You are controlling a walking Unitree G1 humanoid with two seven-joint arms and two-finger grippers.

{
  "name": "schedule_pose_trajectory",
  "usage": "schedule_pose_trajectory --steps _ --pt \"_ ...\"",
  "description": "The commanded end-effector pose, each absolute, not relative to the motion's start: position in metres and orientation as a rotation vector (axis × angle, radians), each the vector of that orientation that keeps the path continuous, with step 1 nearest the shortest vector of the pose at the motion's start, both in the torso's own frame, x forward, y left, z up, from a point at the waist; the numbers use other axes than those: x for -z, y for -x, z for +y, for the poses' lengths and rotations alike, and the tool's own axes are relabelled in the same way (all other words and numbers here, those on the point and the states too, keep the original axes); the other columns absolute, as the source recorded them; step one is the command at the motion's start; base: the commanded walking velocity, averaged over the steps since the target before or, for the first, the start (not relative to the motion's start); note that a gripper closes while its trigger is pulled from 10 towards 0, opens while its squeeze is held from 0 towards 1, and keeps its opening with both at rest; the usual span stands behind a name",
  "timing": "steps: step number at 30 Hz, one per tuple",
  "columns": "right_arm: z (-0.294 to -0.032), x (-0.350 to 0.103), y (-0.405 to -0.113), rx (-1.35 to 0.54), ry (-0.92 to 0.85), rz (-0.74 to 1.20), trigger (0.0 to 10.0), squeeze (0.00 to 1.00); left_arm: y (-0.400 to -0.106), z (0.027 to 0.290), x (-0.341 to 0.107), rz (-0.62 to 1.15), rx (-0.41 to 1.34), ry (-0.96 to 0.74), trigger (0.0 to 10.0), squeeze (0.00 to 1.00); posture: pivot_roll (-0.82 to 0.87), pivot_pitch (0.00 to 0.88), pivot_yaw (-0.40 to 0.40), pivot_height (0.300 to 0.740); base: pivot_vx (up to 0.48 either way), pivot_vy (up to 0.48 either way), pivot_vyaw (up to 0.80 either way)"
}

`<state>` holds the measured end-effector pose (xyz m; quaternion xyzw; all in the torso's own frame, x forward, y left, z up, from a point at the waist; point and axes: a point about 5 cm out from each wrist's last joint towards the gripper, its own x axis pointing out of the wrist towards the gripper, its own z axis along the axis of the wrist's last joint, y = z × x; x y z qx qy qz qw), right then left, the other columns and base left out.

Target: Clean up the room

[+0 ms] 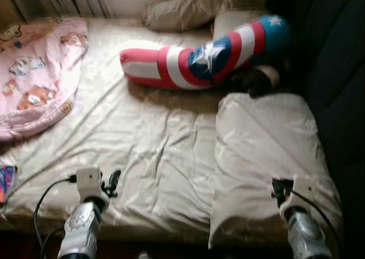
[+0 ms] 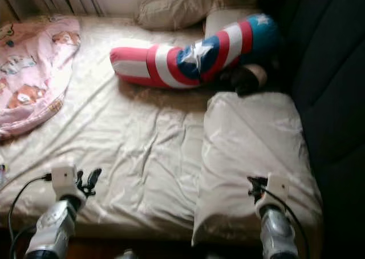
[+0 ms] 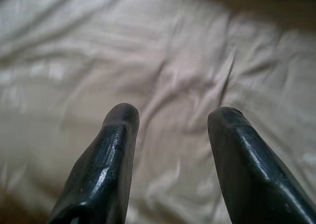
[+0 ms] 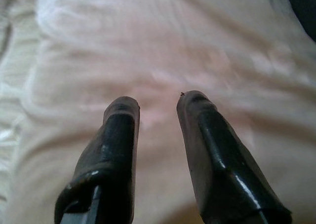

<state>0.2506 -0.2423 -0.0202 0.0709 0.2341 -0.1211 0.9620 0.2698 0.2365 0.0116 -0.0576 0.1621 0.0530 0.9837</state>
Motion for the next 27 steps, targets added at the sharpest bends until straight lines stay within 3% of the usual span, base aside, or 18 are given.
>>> schedule_pose_trajectory --steps 1,5,7,12,22,27 --pt "-0.241 0.034 -0.236 0.281 -0.177 0.55 10.0 0.0 -0.256 0.237 0.006 0.413 -0.118 0.107 10.0 0.0 -0.03 0.031 -0.014 0.74 0.0 0.0 0.0" --pt "-0.24 0.04 -0.23 0.295 -0.201 0.579 10.0 0.0 -0.251 0.235 0.015 0.459 -0.117 0.109 10.0 0.0 -0.04 0.02 -0.018 0.74 0.0 0.0 0.0" --pt "-0.231 0.053 -0.218 0.276 -0.202 0.672 10.0 0.0 -0.234 0.229 0.036 0.59 -0.1 0.08 10.0 0.0 -0.05 0.013 -0.013 0.74 0.0 0.0 0.0" --pt "-0.221 0.058 -0.214 0.241 -0.191 0.721 10.0 0.0 -0.22 0.222 0.051 0.701 -0.061 0.039 10.0 0.0 -0.06 0.016 -0.006 0.74 0.0 0.0 0.0" --pt "-0.215 0.066 -0.206 0.279 -0.227 0.77 10.0 0.0 -0.204 0.217 0.065 0.804 -0.045 0.018 10.0 0.0 -0.05 0.0 -0.009 0.74 0.0 0.0 0.0" --pt "-0.216 0.065 -0.208 0.265 -0.222 0.782 10.0 0.0 -0.194 0.228 0.068 0.839 -0.062 0.013 10.0 0.0 -0.03 0.0 -0.013 0.74 0.0 0.0 0.0"
